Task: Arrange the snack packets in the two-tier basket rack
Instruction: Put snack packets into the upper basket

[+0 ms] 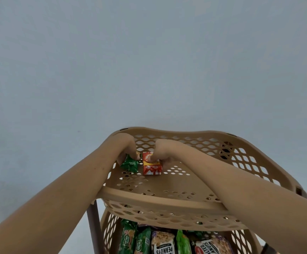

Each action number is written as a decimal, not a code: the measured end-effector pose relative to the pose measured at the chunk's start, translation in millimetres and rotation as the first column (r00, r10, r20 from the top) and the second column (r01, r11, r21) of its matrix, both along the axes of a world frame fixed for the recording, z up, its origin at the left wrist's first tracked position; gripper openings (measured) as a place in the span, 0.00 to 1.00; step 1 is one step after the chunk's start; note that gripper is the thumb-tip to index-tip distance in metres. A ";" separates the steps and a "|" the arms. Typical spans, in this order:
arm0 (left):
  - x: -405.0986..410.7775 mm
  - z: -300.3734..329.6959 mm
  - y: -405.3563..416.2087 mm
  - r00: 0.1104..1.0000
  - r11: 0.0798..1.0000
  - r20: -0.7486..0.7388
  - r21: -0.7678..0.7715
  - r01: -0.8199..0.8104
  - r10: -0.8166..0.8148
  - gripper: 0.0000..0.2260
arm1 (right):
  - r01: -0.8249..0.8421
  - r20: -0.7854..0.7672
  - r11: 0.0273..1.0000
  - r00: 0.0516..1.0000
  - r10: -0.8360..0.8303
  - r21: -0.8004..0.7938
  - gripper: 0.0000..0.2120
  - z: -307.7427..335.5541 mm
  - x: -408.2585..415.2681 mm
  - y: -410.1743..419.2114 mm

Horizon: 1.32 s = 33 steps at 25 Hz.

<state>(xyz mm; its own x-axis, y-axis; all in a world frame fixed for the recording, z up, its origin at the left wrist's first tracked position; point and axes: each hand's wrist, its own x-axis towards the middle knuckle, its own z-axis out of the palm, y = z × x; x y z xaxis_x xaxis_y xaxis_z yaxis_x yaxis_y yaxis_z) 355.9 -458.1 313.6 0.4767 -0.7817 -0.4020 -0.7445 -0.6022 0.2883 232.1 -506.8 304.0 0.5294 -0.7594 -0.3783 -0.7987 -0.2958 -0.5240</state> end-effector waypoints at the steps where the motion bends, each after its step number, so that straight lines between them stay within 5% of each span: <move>1: 0.5 1.1 1.8 1.000 1.000 -0.003 0.007 -0.004 0.004 0.29 | -0.006 0.014 1.000 1.000 0.006 0.000 0.16 1.1 -1.7 -0.7; 7: -7.0 9.5 16.7 0.997 1.000 0.076 -0.019 0.015 -0.014 0.28 | -0.115 0.043 0.986 0.992 0.121 -0.120 0.14 13.1 -12.9 6.5; 10: -16.6 22.8 32.0 0.931 0.974 0.361 -0.190 0.120 -0.044 0.21 | -0.135 0.020 0.939 0.989 0.149 -0.316 0.11 32.1 -30.8 14.3; 13: -37.5 34.6 56.3 0.894 0.878 0.447 -0.438 0.195 0.025 0.14 | -0.009 0.258 0.914 0.958 0.124 -0.406 0.06 48.1 -64.6 32.5; 18: -114.7 25.8 124.4 0.927 0.403 0.367 -0.861 0.309 0.072 0.10 | 0.325 0.664 0.791 0.736 0.133 -0.518 0.03 37.9 -137.5 94.4; 21: -164.9 -2.1 162.4 0.929 0.132 0.371 -0.921 0.368 0.000 0.08 | 0.513 0.787 0.638 0.561 0.257 -0.574 0.03 9.2 -184.2 137.3; 24: -210.3 -63.4 190.7 0.900 -0.104 0.433 -0.898 0.426 -0.045 0.07 | 0.610 0.774 0.478 0.499 0.389 -0.633 0.05 -40.4 -229.9 166.9; 27: -240.4 -155.7 214.0 0.907 -0.003 0.397 -0.916 0.401 -0.141 0.08 | 0.637 0.776 0.445 0.545 0.317 -0.629 0.07 -113.0 -271.7 178.9; 33: -255.2 -291.1 242.7 0.932 0.607 0.256 -0.707 0.362 -0.258 0.12 | 0.564 0.543 0.597 0.805 -0.241 -0.571 0.11 -254.3 -350.2 162.0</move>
<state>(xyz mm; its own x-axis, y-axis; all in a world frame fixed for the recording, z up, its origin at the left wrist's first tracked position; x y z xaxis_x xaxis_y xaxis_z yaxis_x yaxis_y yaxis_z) 100.7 -215.4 22.4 0.1504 -0.8997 0.4098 -0.9039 0.0428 0.4256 -118.1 -344.7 49.7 0.0683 -0.8705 0.4873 -0.7118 -0.3848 -0.5876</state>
